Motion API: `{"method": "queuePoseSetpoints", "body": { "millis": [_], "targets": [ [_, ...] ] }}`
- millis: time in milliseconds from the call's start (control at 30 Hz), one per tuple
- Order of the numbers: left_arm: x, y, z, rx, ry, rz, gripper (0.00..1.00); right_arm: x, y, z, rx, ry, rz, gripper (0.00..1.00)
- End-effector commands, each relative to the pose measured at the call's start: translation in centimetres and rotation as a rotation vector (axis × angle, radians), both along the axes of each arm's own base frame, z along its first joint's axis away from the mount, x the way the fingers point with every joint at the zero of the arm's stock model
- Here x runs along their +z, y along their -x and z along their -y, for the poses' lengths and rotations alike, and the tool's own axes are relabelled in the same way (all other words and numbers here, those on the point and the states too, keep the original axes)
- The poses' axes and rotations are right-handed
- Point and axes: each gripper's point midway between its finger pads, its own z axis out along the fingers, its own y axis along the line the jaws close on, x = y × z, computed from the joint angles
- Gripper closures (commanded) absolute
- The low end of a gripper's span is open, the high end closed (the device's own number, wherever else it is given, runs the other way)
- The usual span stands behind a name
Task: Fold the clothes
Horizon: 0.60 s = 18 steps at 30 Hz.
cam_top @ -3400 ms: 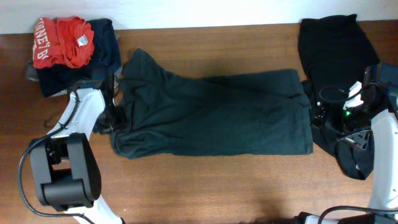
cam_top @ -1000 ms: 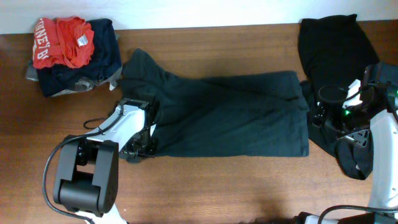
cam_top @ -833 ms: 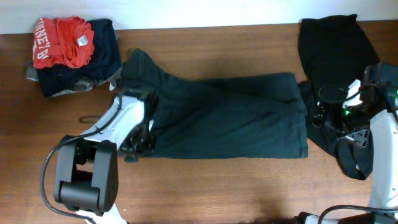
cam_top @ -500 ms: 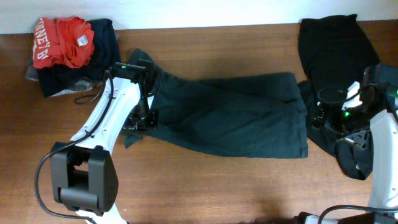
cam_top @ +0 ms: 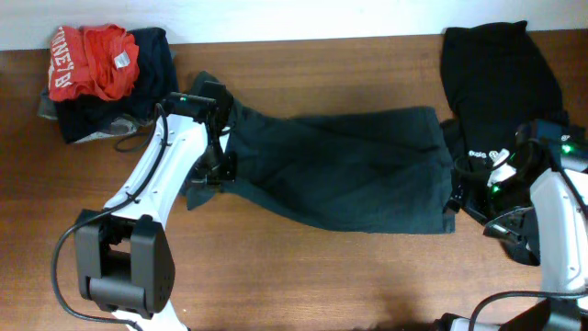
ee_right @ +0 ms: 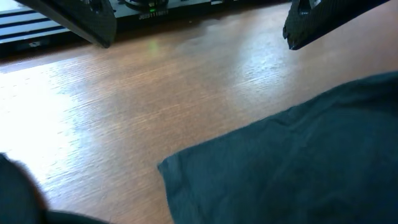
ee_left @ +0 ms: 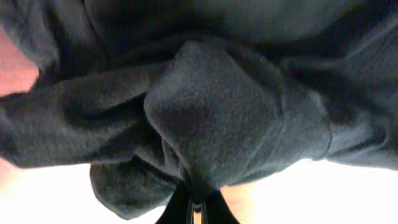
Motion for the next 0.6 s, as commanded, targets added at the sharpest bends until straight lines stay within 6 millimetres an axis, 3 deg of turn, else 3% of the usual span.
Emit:
{"method": "queuePoseSetpoints", "body": {
  "millis": [0,267,433,467,533,567],
  "targets": [
    [0.2,-1.3,0.4,0.014,0.024,0.052,0.99,-0.4,0.0,-0.2,0.000,-0.013,0.017,0.11],
    [0.3,-3.7,0.9,0.013,0.047,0.147,0.99,-1.6,-0.6,0.0,-0.020,-0.003,0.042,0.12],
    [0.5,-5.3,1.3,0.013,0.063,0.215,0.88,-2.5,-0.3,-0.1,-0.027,-0.007,0.030,0.13],
    [0.6,-5.9,1.4,0.013,0.068,0.237,0.80,-2.5,-0.3,-0.1,-0.027,-0.008,0.029,0.13],
    [0.8,-7.0,1.7,0.012,0.080,0.285,0.40,-2.5,-0.3,-0.1,-0.026,-0.007,0.029,0.13],
    [1.0,-7.6,1.9,0.012,0.086,0.311,0.28,-2.5,-0.3,-0.1,-0.026,-0.007,0.031,0.13]
  ]
}}
